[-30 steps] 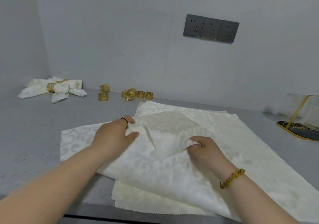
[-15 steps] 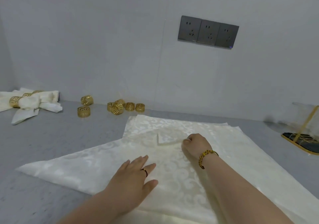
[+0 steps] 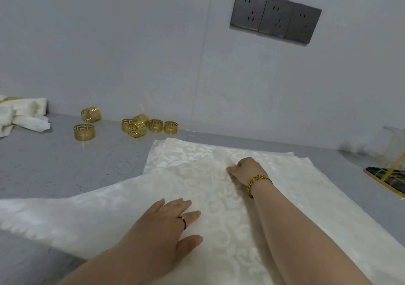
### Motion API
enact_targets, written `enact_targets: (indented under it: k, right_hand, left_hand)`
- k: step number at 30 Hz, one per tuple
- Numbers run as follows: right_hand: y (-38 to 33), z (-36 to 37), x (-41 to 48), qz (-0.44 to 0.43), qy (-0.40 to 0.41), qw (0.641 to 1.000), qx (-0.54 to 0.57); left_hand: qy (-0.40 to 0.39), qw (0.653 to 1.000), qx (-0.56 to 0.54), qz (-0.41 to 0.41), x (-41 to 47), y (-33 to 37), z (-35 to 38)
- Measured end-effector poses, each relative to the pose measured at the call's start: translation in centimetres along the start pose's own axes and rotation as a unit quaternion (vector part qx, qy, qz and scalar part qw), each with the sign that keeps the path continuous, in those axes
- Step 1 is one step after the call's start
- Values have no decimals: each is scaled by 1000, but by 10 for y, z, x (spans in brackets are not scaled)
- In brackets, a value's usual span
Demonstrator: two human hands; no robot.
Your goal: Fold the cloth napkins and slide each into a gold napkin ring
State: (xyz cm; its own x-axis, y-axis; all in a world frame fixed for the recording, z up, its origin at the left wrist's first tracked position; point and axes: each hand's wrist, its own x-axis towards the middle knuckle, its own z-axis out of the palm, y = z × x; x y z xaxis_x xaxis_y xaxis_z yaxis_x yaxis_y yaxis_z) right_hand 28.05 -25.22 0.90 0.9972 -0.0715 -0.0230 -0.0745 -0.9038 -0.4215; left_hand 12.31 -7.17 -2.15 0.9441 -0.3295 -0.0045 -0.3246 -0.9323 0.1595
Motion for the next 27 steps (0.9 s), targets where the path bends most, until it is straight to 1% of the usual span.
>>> enact_targets:
  k: [2, 3, 4, 5, 6, 7, 9, 10, 11, 12, 13, 15, 18, 20, 22, 23, 25, 27]
  right_hand:
    - [-1, 2, 2, 8, 11, 1000, -5]
    - [-1, 4, 3, 9, 17, 1000, -10]
    - [-1, 6, 4, 10, 22, 1000, -19]
    - [-3, 7, 4, 7, 28, 999, -35]
    - [-3, 7, 4, 5, 33, 998, -56]
    - [-4, 7, 2, 1, 43, 996, -75]
    - [-2, 7, 0, -15, 75, 993, -93]
    - [-2, 6, -4, -26, 94, 991, -96]
    - [-2, 5, -8, -45, 117, 987, -100]
    - [-3, 2, -14, -69, 136, 982, -109]
    - [-6, -2, -22, -99, 147, 977, -117]
    - [-10, -8, -46, -166, 133, 971, -112]
    - [-13, -10, -100, -268, 70, 958, -76]
    - [-5, -10, -142, -322, 36, 944, -59]
    - [8, -9, -176, -379, 15, 924, -46]
    - [13, -9, -190, -412, 1, 910, -48]
    - [30, -7, -206, -447, -19, 892, -64]
    - [45, -2, -213, -452, 9, 886, -103]
  left_hand:
    - [7, 1000, 1, -1, -1, 2, -2]
    - [23, 1000, -1, -4, -2, 1, 0]
    - [56, 998, 8, 6, -3, -1, 1]
    - [86, 995, 55, 19, -2, -5, 1]
    - [67, 996, 54, -5, -3, -6, -3]
    - [79, 996, 43, -9, -3, -5, -3]
    - [68, 997, 35, -4, -4, -6, -5]
    - [113, 993, 13, 10, 0, -6, 0]
    - [99, 995, -24, -4, -1, -5, 2]
    - [69, 997, -32, -16, -1, -4, 3]
    - [66, 997, -25, -9, 0, -4, 4]
    - [75, 997, -24, 4, 0, -5, 7]
    - [127, 991, -30, 20, -1, -6, 3]
    - [145, 989, -35, 20, -9, -6, -4]
    - [129, 988, -79, 29, -23, -6, -11]
    - [106, 989, -98, 40, -33, -5, -15]
    - [57, 991, -100, 69, -53, 1, -17]
    - [49, 991, -74, 100, -69, 2, -12]
